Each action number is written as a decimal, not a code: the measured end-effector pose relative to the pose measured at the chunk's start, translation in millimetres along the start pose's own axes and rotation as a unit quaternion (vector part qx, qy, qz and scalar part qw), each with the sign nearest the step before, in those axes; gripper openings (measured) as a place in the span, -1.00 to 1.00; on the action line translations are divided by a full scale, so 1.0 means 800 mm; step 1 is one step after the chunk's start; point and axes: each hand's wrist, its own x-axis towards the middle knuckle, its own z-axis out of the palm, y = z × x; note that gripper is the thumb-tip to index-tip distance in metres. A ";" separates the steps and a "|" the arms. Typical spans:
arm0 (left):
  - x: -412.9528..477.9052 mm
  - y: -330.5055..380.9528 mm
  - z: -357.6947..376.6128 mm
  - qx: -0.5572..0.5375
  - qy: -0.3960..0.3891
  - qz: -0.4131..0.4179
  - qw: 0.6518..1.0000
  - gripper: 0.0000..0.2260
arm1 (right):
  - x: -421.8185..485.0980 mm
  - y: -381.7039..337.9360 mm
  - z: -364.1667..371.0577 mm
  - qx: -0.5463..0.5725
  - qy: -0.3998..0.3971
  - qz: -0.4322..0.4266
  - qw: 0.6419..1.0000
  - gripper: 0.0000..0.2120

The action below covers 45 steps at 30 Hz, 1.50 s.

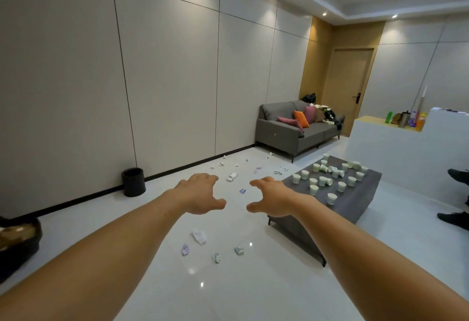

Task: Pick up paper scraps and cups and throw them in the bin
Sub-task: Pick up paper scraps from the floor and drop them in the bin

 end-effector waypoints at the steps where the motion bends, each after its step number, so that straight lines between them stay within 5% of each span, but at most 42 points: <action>1: 0.030 -0.008 0.005 0.002 -0.004 0.002 1.000 -0.27 | 0.029 0.005 0.002 -0.002 -0.003 0.001 1.000 -0.23; 14: 0.370 -0.120 0.027 -0.001 -0.043 0.011 0.999 -0.29 | 0.354 0.049 0.001 0.002 -0.033 0.026 0.999 -0.26; 24: 0.564 -0.135 0.165 -0.036 -0.126 -0.036 0.991 -0.26 | 0.569 0.157 0.116 0.022 -0.138 0.008 0.990 -0.25; 36: 0.629 -0.199 0.610 -0.101 -0.371 -0.119 0.915 -0.28 | 0.655 0.269 0.569 0.112 -0.384 0.015 0.917 -0.24; 45: 0.550 -0.244 0.990 -0.182 -0.472 -0.129 0.853 -0.30 | 0.585 0.309 0.969 0.112 -0.457 0.047 0.881 -0.26</action>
